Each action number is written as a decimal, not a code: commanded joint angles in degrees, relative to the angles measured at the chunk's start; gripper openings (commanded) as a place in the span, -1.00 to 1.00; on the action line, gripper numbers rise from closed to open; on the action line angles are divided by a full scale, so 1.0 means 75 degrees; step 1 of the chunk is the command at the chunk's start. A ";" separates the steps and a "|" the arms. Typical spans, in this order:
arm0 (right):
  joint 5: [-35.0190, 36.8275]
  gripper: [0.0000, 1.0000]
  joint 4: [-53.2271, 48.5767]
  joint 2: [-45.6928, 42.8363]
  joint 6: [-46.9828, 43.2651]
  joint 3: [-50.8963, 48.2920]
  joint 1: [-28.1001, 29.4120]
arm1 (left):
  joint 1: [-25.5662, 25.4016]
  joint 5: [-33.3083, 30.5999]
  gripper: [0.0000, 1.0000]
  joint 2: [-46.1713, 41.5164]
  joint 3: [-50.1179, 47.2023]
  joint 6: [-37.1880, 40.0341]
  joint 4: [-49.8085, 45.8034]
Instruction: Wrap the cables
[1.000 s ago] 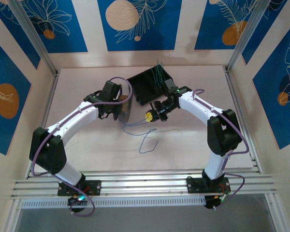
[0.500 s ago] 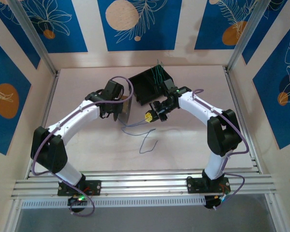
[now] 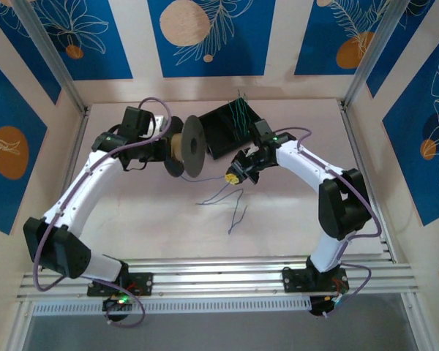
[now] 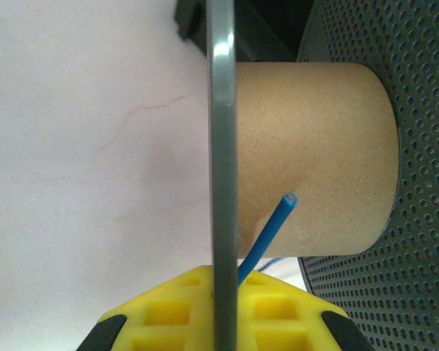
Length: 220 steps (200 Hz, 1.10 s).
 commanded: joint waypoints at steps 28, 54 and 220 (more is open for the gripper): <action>-0.0736 -1.00 0.0562 0.0062 -0.2494 0.0222 -0.0773 | 0.0020 0.1199 -1.00 -0.0689 -0.0027 0.0760 -0.0372; -0.1063 -1.00 0.0273 0.0332 -0.3225 0.0814 -0.0958 | -0.0082 0.1118 -1.00 -0.0802 -0.0256 0.1027 -0.0551; -0.3170 -1.00 -0.2701 0.0948 -0.5677 0.3928 -0.0775 | -0.2107 -0.2613 -1.00 0.0220 -0.0095 0.2843 -0.0839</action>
